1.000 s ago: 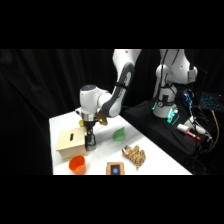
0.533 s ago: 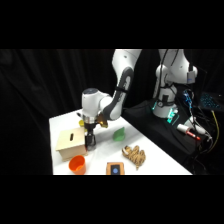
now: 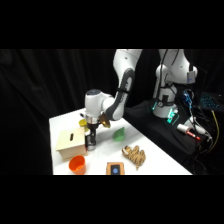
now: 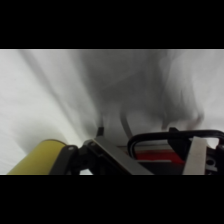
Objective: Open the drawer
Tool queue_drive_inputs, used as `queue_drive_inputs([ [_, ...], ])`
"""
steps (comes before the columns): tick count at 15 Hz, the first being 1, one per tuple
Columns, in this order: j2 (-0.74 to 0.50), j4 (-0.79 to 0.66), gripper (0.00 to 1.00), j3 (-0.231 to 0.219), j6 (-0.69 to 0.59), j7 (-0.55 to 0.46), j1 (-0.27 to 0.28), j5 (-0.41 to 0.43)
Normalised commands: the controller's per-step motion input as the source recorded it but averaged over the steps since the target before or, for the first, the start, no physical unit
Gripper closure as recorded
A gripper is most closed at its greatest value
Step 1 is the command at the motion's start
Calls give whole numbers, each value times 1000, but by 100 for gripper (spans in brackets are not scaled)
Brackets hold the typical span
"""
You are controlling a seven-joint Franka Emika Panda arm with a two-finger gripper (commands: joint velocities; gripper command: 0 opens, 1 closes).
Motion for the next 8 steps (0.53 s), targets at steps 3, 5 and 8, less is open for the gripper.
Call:
queue_drive_inputs([
  [3, -340, -416, 0, 2, 154, -208, -21, 148],
  [5, -360, -429, 0, 0, 145, -210, -14, 137],
  [8, -329, -383, 0, 62, 136, -246, -76, 168],
])
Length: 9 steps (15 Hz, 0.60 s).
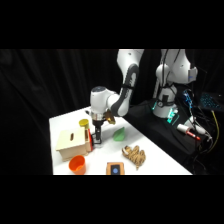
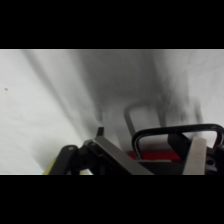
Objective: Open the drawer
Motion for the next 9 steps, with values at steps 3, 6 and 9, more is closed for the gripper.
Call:
queue_drive_inputs([
  [3, -264, -305, 0, 173, 118, -305, -179, 224],
  [6, -182, -253, 0, 250, 115, -347, -238, 253],
  [9, -128, -236, 0, 257, 130, -356, -245, 248],
])
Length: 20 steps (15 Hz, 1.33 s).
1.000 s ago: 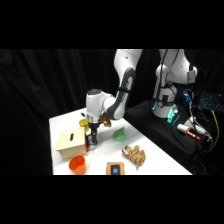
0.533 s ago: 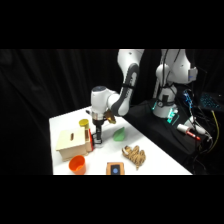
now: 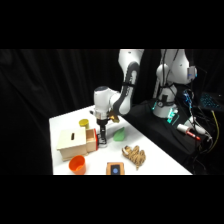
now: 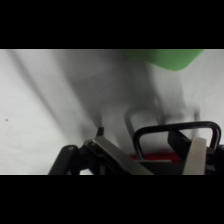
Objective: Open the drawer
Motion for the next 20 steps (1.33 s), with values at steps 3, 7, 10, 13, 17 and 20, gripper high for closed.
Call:
queue_drive_inputs([
  [3, -133, -235, 0, 187, 126, -311, -189, 200],
  [7, -252, -269, 0, 37, 78, -207, -26, 77],
  [10, -435, -304, 0, -224, -36, -69, 226, -158],
  [13, -524, -253, 0, -254, -223, -31, 239, -236],
  [17, -515, -191, 0, -144, -328, -42, 127, -215],
  [20, -571, -175, 0, 3, -413, -126, 0, -92],
])
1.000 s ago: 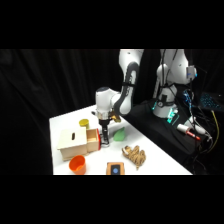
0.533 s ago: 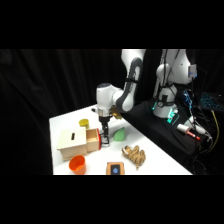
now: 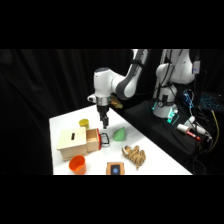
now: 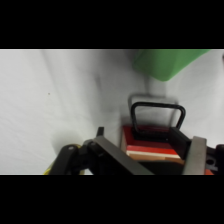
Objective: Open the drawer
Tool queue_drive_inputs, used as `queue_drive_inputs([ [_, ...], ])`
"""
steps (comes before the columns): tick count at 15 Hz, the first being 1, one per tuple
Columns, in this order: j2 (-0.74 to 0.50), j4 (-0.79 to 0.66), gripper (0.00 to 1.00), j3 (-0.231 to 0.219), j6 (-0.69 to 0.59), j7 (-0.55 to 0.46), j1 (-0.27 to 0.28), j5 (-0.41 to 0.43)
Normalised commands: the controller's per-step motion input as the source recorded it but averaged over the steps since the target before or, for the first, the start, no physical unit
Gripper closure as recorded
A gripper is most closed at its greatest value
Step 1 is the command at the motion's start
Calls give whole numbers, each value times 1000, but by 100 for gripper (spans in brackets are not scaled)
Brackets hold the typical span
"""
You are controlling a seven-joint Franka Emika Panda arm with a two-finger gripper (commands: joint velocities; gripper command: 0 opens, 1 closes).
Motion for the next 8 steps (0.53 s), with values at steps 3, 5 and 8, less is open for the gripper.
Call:
queue_drive_inputs([
  [3, -546, -126, 0, 41, -401, -130, -33, -52],
  [5, -442, -49, 0, 62, -370, -158, -51, 9],
  [8, -310, 24, 0, 78, -345, -182, -48, 107],
])
